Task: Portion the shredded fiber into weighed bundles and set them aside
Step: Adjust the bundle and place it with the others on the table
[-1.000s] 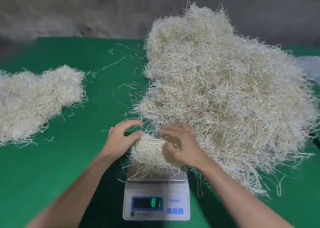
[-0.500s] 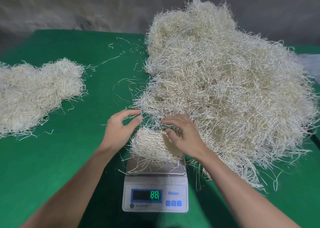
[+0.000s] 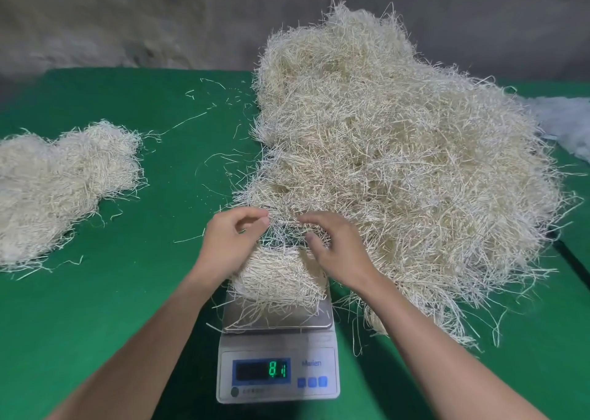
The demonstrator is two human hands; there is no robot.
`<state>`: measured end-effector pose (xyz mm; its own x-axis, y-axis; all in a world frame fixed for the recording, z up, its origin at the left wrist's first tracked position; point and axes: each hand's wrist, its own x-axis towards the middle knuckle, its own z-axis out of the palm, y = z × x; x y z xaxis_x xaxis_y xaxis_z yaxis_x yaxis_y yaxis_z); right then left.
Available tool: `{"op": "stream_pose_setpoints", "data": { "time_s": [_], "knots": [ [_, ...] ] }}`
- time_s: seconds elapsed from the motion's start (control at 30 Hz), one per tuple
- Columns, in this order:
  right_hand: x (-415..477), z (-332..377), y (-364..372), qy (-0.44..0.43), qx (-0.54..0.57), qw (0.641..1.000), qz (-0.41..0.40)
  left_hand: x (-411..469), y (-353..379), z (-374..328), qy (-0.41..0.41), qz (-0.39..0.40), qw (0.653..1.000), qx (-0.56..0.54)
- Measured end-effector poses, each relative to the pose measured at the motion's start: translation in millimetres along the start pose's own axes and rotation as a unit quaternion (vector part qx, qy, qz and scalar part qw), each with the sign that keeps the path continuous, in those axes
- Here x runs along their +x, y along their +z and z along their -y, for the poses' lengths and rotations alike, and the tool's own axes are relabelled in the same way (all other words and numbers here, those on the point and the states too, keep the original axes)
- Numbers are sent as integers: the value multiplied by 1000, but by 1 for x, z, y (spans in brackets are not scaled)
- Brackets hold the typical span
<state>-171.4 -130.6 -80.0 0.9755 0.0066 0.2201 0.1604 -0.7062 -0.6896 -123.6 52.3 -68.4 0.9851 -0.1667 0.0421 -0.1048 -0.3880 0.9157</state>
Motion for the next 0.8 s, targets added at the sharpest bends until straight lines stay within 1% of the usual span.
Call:
{"op": "stream_pose_setpoints", "data": {
  "time_s": [0.07,0.13,0.23,0.27,0.33,0.4,0.47,0.57,0.63,0.67,0.77,0.8],
  "knots": [
    [4,0,-13,6,-11,999,-35,5,11,-11,9,6,1000,-7],
    [6,-2,-30,6,-33,996,-88,11,26,-24,23,11,1000,-14],
    [6,-13,-63,24,-91,977,-189,23,54,-47,52,31,998,-5],
    [6,-19,-75,44,-125,970,-202,28,64,-56,66,42,997,6],
    [9,-35,-97,109,-200,957,-180,38,84,-73,94,62,993,38],
    [12,-54,-114,179,-237,947,-125,50,103,-88,119,66,989,63],
    [17,-70,-121,201,-246,944,-87,62,118,-103,137,61,986,68],
    [28,-85,-121,184,-232,954,-54,76,135,-123,151,48,986,56],
    [40,-95,-124,161,-207,964,-52,86,140,-134,155,57,985,41],
    [46,-97,-129,140,-186,970,-64,90,141,-138,158,80,983,38],
    [71,-90,-156,95,-102,982,-129,97,142,-144,144,197,969,44],
    [81,-83,-167,77,-70,983,-151,97,143,-146,133,214,966,54]
  ]
}}
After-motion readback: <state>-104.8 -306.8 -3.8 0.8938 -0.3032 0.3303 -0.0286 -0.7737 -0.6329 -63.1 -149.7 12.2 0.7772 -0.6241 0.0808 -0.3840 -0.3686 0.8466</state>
